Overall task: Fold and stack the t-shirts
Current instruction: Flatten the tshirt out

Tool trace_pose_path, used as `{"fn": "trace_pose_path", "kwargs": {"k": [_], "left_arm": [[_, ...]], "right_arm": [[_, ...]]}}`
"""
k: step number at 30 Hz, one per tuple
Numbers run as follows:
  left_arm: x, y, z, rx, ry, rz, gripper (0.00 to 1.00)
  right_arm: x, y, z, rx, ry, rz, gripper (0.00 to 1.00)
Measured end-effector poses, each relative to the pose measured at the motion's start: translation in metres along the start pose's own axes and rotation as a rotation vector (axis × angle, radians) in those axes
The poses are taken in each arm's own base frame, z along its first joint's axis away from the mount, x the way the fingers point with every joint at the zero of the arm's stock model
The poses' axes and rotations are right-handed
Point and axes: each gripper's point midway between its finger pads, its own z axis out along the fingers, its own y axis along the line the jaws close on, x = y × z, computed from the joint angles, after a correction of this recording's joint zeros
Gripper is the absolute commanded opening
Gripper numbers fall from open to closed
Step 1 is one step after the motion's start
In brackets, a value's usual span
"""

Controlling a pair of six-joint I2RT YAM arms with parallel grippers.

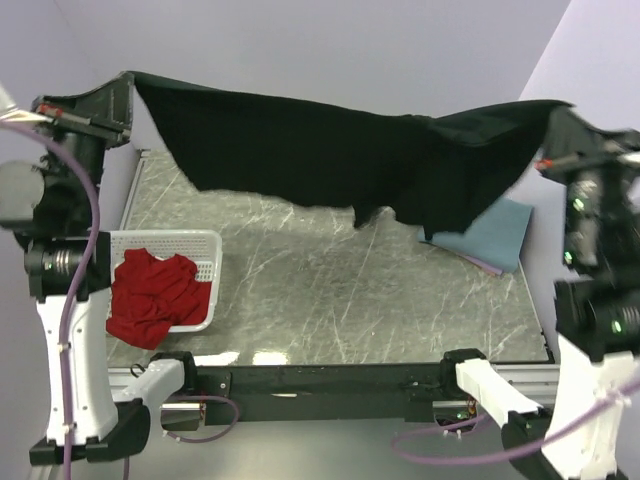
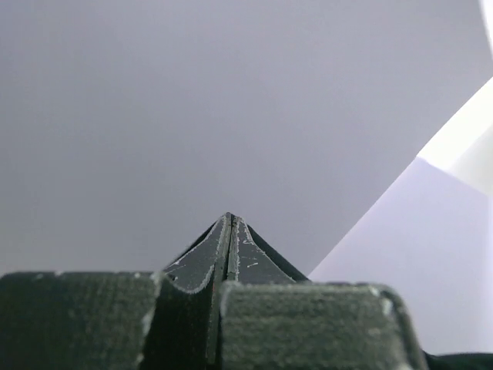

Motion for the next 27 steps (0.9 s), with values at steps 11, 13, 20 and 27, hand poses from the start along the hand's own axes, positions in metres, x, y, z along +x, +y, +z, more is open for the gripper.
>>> {"fn": "trace_pose_path", "kwargs": {"k": [11,13,20,27], "left_arm": [[0.012,0.022,0.014,-0.051,0.013,-0.006,0.0],[0.022,0.033,0.023,-0.075,0.047,-0.013,0.0],[0.103,0.109,0.069,-0.191,0.26,-0.08,0.0],[0.177,0.171,0.115,-0.251,0.434,-0.19,0.0]], "right_arm": [[-0.05,0.012,-0.014,-0.042,-0.163,-0.019,0.0],[-0.039,0.01,-0.001,-0.029,-0.134,-0.03,0.0],[0.043,-0.01,0.07,0.042,0.05,-0.098,0.0],[0.16,-0.039,0.162,0.117,0.275,-0.141,0.0]]}}
